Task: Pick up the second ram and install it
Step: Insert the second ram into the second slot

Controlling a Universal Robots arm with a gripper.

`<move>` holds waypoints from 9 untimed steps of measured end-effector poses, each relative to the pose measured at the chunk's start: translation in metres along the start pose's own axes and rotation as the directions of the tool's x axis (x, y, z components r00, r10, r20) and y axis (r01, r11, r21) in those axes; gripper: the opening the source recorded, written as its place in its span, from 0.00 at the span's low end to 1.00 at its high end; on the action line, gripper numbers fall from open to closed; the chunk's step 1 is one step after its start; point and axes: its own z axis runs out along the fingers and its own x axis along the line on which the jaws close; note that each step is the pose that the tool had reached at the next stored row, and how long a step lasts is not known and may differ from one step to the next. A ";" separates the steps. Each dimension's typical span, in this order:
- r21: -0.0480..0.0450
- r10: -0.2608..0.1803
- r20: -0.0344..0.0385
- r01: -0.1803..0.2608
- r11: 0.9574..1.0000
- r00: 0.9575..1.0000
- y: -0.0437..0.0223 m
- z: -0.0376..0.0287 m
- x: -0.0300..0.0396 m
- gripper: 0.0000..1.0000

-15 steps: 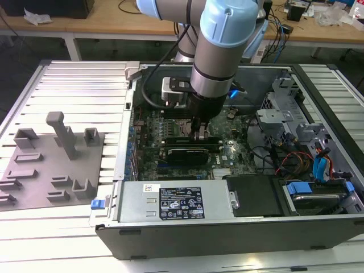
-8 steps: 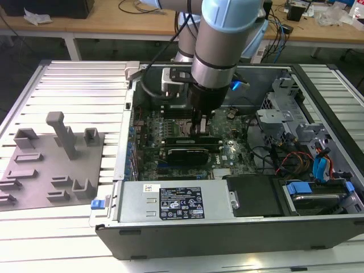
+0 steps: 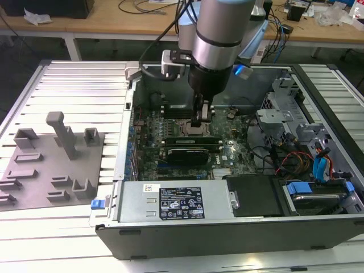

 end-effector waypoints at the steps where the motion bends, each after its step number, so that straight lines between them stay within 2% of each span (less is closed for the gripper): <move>1: 0.000 0.000 0.000 0.000 1.000 1.000 0.0000 0.0000 0.0000 0.11; 9: 0.000 0.000 0.000 0.000 1.000 1.000 0.0001 -0.0003 0.0000 0.11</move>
